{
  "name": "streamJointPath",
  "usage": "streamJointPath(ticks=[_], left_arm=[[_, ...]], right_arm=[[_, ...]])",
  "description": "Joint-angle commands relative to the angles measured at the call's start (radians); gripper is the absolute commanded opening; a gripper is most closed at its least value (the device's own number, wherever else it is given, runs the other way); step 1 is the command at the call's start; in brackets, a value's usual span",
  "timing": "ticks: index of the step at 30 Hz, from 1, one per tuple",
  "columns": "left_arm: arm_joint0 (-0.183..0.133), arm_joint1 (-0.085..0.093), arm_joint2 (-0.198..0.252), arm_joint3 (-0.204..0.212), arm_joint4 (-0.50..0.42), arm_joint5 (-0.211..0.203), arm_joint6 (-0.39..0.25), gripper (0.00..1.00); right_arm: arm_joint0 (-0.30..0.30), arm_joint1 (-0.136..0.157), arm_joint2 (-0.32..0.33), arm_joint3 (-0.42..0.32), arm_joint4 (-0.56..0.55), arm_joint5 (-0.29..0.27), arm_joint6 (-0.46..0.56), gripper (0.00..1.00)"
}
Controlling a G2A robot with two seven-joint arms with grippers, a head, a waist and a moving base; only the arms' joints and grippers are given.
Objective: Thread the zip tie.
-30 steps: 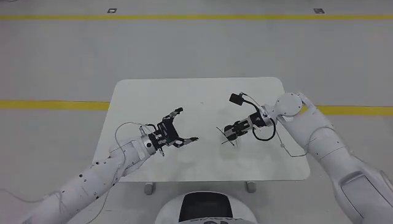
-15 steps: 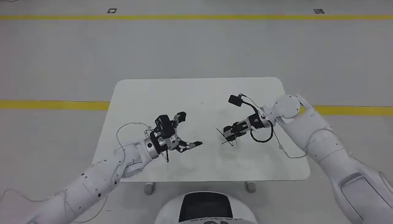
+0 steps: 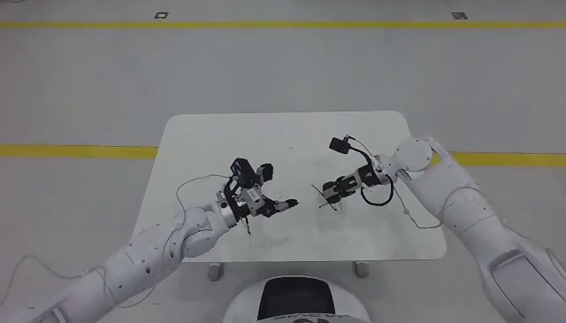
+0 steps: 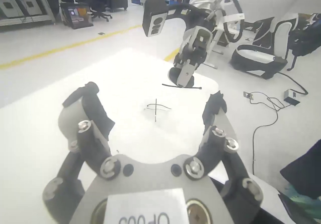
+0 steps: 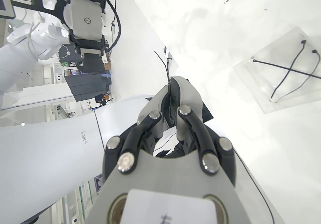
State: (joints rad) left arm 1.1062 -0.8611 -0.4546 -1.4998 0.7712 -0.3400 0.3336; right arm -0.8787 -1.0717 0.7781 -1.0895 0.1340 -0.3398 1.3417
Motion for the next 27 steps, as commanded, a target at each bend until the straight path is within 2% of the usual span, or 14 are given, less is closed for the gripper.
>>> streamJointPath(ticks=[1,4,5,6,12,16,19,22,24,27], left_arm=[[-0.006,-0.002,0.021,-0.021,-0.048,0.0,-0.017,1.0],[-0.035,-0.002,0.066,-0.034,-0.163,0.0,-0.113,1.0],[-0.058,-0.002,0.081,-0.04,-0.158,0.0,-0.143,1.0],[-0.07,-0.002,0.087,-0.036,-0.152,0.0,-0.139,1.0],[-0.068,-0.002,0.087,-0.037,-0.157,0.0,-0.139,1.0],[-0.057,-0.01,0.099,-0.071,-0.28,0.0,-0.126,1.0],[-0.075,-0.014,0.125,-0.082,-0.395,0.0,-0.167,1.0],[-0.1,-0.017,0.146,-0.07,-0.496,0.0,-0.222,1.0],[-0.122,-0.016,0.15,-0.038,-0.473,0.0,-0.243,1.0],[-0.122,-0.016,0.15,-0.038,-0.473,0.0,-0.243,1.0]], right_arm=[[0.003,0.001,0.005,-0.002,0.014,0.0,0.03,0.0],[0.006,0.0,-0.001,-0.021,0.025,0.0,0.048,0.0],[0.008,0.001,-0.005,-0.023,0.028,0.0,0.048,0.0],[0.01,0.001,-0.007,-0.022,0.03,0.0,0.048,0.0],[0.01,0.001,-0.007,-0.022,0.03,0.0,0.048,0.0],[-0.006,0.001,-0.01,-0.032,0.021,0.0,0.023,0.0],[-0.007,0.001,-0.008,-0.045,0.047,0.0,0.048,0.0],[-0.01,0.004,-0.014,-0.058,0.069,0.0,0.048,0.0],[-0.009,0.007,-0.018,-0.062,0.074,0.0,0.048,0.0],[-0.009,0.007,-0.018,-0.062,0.074,0.0,0.048,0.0]])
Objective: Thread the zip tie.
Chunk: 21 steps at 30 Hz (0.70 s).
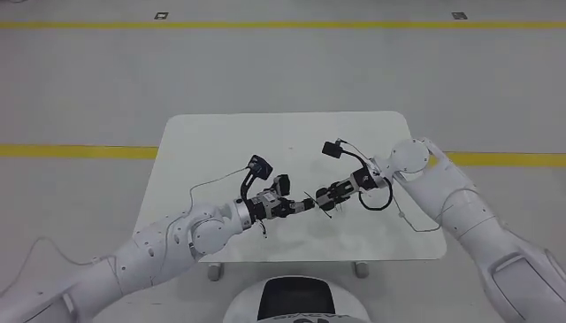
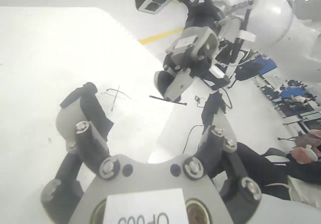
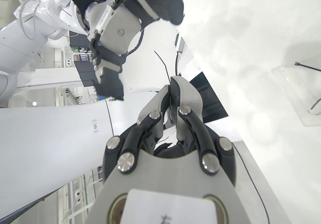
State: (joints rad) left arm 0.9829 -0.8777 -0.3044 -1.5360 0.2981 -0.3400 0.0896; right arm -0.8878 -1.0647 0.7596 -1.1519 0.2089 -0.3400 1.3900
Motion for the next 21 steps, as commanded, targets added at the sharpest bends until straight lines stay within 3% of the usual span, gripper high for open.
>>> streamJointPath(ticks=[1,6,10,17,21], left_arm=[[0.001,0.0,0.0,-0.002,0.0,0.0,0.001,1.0],[0.013,-0.004,-0.006,-0.02,-0.042,0.0,-0.016,1.0],[0.017,-0.003,-0.01,-0.046,-0.133,0.0,-0.061,1.0],[0.013,-0.002,-0.013,-0.039,-0.128,0.0,-0.064,1.0],[0.027,-0.006,-0.023,-0.057,-0.163,0.0,-0.077,1.0]], right_arm=[[0.0,0.0,0.0,0.0,-0.001,0.0,0.0,0.0],[-0.016,0.001,0.004,-0.01,-0.001,0.0,-0.023,0.0],[-0.019,0.004,0.007,-0.019,0.035,0.0,0.0,0.0],[-0.018,0.005,0.007,-0.019,0.037,0.0,0.0,0.0],[-0.033,0.005,0.011,-0.027,0.048,0.003,-0.02,0.0]])
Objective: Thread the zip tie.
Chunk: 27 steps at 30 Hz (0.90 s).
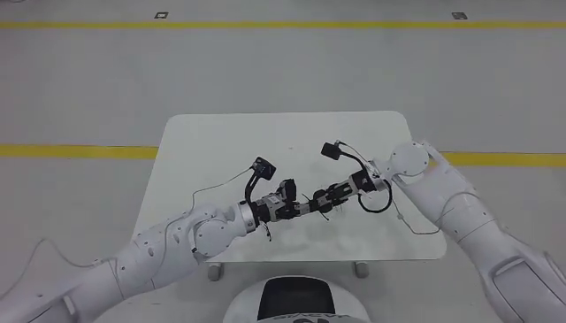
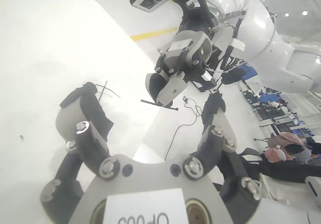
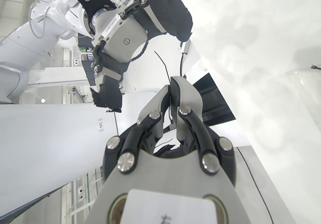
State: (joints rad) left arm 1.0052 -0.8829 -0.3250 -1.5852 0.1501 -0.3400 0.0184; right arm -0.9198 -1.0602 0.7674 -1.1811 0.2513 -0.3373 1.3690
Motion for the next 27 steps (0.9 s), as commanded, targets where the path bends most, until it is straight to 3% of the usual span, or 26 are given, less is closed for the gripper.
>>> streamJointPath(ticks=[1,6,17,19,23,25,27], left_arm=[[0.008,-0.001,-0.006,-0.017,-0.034,0.0,-0.011,1.0],[0.022,0.002,-0.026,-0.043,-0.098,0.0,-0.046,1.0],[0.056,0.011,-0.072,-0.045,-0.108,0.0,-0.064,1.0],[0.061,0.011,-0.078,-0.045,-0.106,0.0,-0.065,0.93],[0.071,0.011,-0.09,-0.047,-0.106,0.0,-0.068,0.9],[0.075,0.01,-0.095,-0.05,-0.106,0.0,-0.073,0.84],[0.077,0.008,-0.099,-0.051,-0.107,0.0,-0.077,0.71]], right_arm=[[-0.003,0.001,0.006,0.005,0.015,-0.002,0.004,0.0],[-0.004,0.003,0.012,0.009,0.071,-0.003,0.021,0.0],[0.015,0.015,-0.018,0.013,0.127,-0.003,0.021,0.0],[0.018,0.017,-0.022,0.013,0.13,-0.003,0.021,0.0],[0.025,0.02,-0.037,0.015,0.133,-0.003,0.021,0.0],[0.029,0.021,-0.046,0.017,0.135,-0.003,0.021,0.0],[0.034,0.021,-0.054,0.021,0.141,-0.003,0.021,0.0]])
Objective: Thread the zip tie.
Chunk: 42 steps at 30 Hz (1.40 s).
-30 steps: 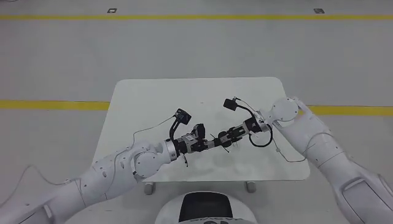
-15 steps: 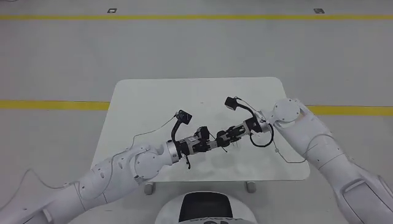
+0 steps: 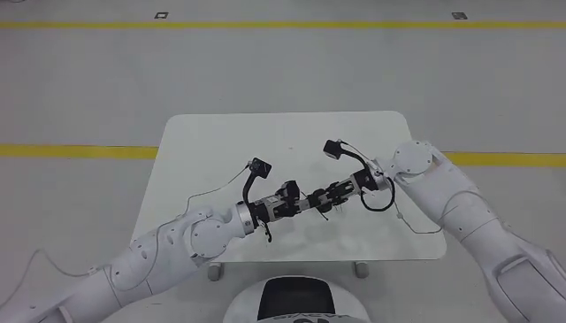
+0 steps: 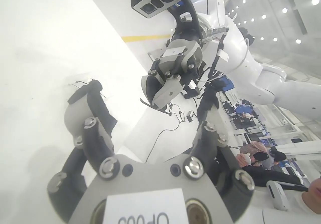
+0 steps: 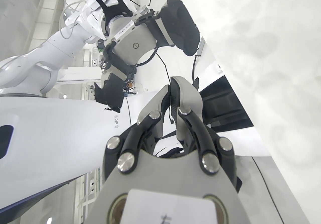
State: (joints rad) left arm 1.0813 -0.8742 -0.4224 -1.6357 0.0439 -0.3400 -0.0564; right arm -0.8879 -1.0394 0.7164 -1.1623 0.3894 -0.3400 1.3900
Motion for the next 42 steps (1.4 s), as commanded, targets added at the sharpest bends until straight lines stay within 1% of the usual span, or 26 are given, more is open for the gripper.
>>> streamJointPath(ticks=[1,2,3,4,5,6,8,10,19,20,22,25,30,32,36,38,42], left_arm=[[0.002,-0.002,-0.003,0.0,-0.001,0.0,-0.004,0.67],[0.002,-0.003,-0.004,0.001,-0.001,0.0,-0.007,0.63],[0.003,-0.005,-0.007,0.001,-0.001,0.0,-0.009,0.62],[0.004,-0.006,-0.008,0.001,-0.002,0.0,-0.011,0.58],[0.004,-0.007,-0.01,0.002,-0.001,0.0,-0.013,0.49],[0.005,-0.007,-0.012,0.002,-0.001,0.0,-0.015,0.47],[0.007,-0.009,-0.016,0.003,-0.001,0.0,-0.018,0.46],[0.01,-0.011,-0.02,0.003,0.0,0.0,-0.022,0.42],[0.017,-0.02,-0.033,0.006,-0.003,0.0,-0.04,0.42],[0.018,-0.021,-0.035,0.007,-0.003,0.0,-0.042,0.41],[0.02,-0.023,-0.038,0.007,-0.002,0.0,-0.044,0.35],[0.023,-0.025,-0.042,0.008,-0.001,0.0,-0.047,0.34],[0.028,-0.028,-0.05,0.009,0.004,0.0,-0.053,0.29],[0.03,-0.029,-0.053,0.009,0.005,0.0,-0.055,0.25],[0.033,-0.032,-0.058,0.01,0.006,0.0,-0.061,0.22],[0.034,-0.033,-0.06,0.01,0.006,0.0,-0.065,0.12],[0.036,-0.035,-0.065,0.011,0.007,0.0,-0.071,0.12]], right_arm=[[0.004,0.0,-0.006,0.004,0.005,0.0,0.0,0.0],[0.006,0.0,-0.009,0.005,0.008,0.0,0.0,0.0],[0.009,0.0,-0.013,0.007,0.01,0.0,0.0,0.0],[0.011,0.0,-0.016,0.008,0.012,0.0,0.0,0.0],[0.012,0.0,-0.018,0.009,0.014,0.0,0.0,0.0],[0.014,0.001,-0.021,0.01,0.015,0.0,0.0,0.0],[0.018,0.001,-0.022,0.016,0.018,0.0,0.0,0.0],[0.02,0.002,-0.022,0.02,0.019,0.0,0.0,0.0],[0.014,0.005,-0.007,0.016,0.022,0.0,0.0,0.0],[0.012,0.005,-0.005,0.015,0.022,0.0,0.0,0.0],[0.01,0.005,-0.003,0.014,0.022,0.0,0.0,0.0],[0.007,0.005,0.002,0.013,0.02,0.0,0.0,0.0],[0.003,0.005,0.011,0.014,0.02,0.0,0.0,0.0],[0.002,0.005,0.014,0.014,0.019,0.0,0.0,0.0],[-0.001,0.005,0.02,0.014,0.018,0.0,0.0,0.0],[-0.003,0.005,0.023,0.014,0.017,0.0,0.0,0.0],[-0.005,0.004,0.027,0.013,0.015,0.0,0.0,0.0]])
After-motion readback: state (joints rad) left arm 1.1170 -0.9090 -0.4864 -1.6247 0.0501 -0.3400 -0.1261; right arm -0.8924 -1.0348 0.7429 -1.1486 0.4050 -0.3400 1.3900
